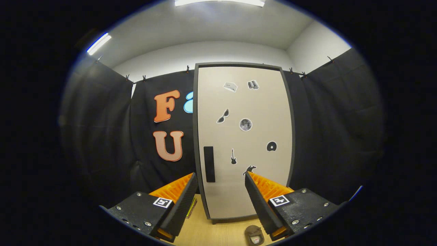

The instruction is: Open the shoe cabinet door, grab the shoes and put them into the shoe cabinet, then close the shoe cabinet door.

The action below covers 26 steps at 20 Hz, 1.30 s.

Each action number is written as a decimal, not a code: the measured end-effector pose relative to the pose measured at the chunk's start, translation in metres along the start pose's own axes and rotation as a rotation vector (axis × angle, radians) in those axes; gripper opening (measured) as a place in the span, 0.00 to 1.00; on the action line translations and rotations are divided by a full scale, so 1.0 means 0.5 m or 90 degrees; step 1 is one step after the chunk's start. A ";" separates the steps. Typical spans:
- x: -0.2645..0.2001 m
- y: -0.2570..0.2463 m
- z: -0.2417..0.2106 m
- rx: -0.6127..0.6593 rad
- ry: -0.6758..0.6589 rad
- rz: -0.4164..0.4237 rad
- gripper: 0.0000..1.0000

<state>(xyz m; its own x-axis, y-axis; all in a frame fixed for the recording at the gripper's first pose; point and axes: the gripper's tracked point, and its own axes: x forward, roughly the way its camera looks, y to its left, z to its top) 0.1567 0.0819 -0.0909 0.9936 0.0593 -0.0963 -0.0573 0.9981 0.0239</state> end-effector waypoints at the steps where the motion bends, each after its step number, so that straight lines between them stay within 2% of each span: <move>1: 0.029 0.004 -0.007 0.008 0.003 0.005 0.88; 10: 0.252 0.037 -0.076 0.001 0.036 0.018 0.88; 13: 0.307 0.055 -0.097 -0.006 0.045 0.014 0.78; 18: 0.367 0.069 -0.116 -0.033 0.046 0.002 0.68; 20: 0.378 0.068 -0.115 -0.049 0.040 -0.008 0.56; 21: 0.378 0.072 -0.115 -0.051 0.041 -0.006 0.45; 23: 0.378 0.073 -0.115 -0.053 0.040 -0.013 0.38; 26: 0.376 0.075 -0.116 -0.044 0.052 0.002 0.32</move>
<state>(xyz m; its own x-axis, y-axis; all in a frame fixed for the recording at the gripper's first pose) 0.3356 0.1316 -0.1657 0.9824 0.0605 -0.1770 -0.0693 0.9966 -0.0437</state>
